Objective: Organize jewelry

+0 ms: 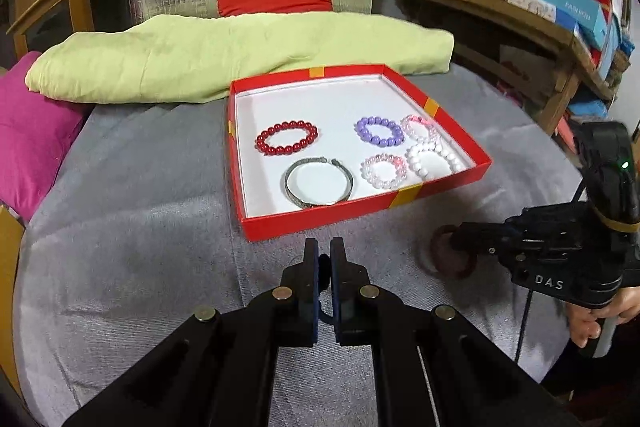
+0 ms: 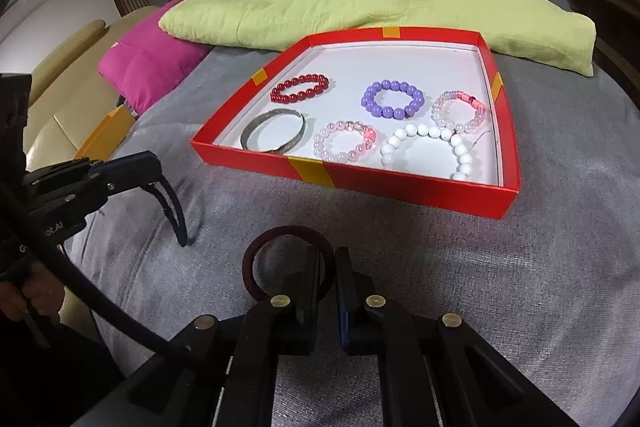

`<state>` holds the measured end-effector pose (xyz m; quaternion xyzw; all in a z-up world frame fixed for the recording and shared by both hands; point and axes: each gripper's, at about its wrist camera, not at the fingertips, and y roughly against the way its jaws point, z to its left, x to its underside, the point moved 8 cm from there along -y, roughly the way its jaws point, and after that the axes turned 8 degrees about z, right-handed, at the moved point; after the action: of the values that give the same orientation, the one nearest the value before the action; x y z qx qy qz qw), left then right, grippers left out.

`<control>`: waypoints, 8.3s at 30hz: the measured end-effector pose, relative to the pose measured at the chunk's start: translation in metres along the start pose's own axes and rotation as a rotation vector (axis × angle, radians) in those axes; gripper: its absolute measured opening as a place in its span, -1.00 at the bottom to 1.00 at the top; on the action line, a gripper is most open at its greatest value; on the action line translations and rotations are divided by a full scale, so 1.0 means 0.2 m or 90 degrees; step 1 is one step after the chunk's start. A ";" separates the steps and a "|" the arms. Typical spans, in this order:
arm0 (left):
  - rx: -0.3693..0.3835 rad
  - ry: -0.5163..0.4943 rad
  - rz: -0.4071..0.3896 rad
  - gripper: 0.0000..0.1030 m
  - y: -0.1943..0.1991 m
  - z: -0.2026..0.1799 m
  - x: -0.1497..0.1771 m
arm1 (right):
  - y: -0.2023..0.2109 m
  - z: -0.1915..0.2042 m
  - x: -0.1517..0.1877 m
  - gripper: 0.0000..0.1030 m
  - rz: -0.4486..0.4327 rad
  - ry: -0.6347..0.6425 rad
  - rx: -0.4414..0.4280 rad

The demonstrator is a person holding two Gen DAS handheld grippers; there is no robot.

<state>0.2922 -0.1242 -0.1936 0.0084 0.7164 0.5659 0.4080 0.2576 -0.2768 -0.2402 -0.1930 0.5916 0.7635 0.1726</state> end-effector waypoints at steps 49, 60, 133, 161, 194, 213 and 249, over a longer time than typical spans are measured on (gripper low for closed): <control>-0.070 0.032 0.092 -0.08 -0.21 0.11 0.15 | -0.03 -0.02 0.04 -0.81 0.003 0.004 0.038; -0.053 0.007 0.077 -0.83 -0.17 -0.01 0.16 | 0.04 -0.02 0.12 -0.84 -0.017 -0.085 0.031; -0.080 0.070 -0.037 -0.84 -0.15 -0.02 -0.23 | 0.16 -0.20 -0.46 -0.84 -0.147 -0.192 -0.022; -0.055 0.076 -0.037 -0.84 -0.26 -0.08 -0.33 | 0.12 -0.50 -0.59 -0.84 -0.175 -0.297 -0.069; -0.023 0.091 0.026 -0.06 -0.51 -0.08 -0.53 | -0.16 -0.71 -0.77 -0.77 -0.116 -0.404 -0.071; -0.178 0.137 -0.087 0.66 -0.07 0.14 -0.44 | 0.18 -0.47 -0.59 -0.25 -0.101 -0.222 0.050; -0.268 0.188 -0.121 0.72 0.44 0.11 0.00 | 0.58 0.06 0.01 0.21 -0.123 -0.097 0.161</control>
<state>0.2663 -0.0744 -0.1232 -0.2263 0.6321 0.6569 0.3431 0.1978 -0.2930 -0.1425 -0.1673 0.6470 0.6754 0.3120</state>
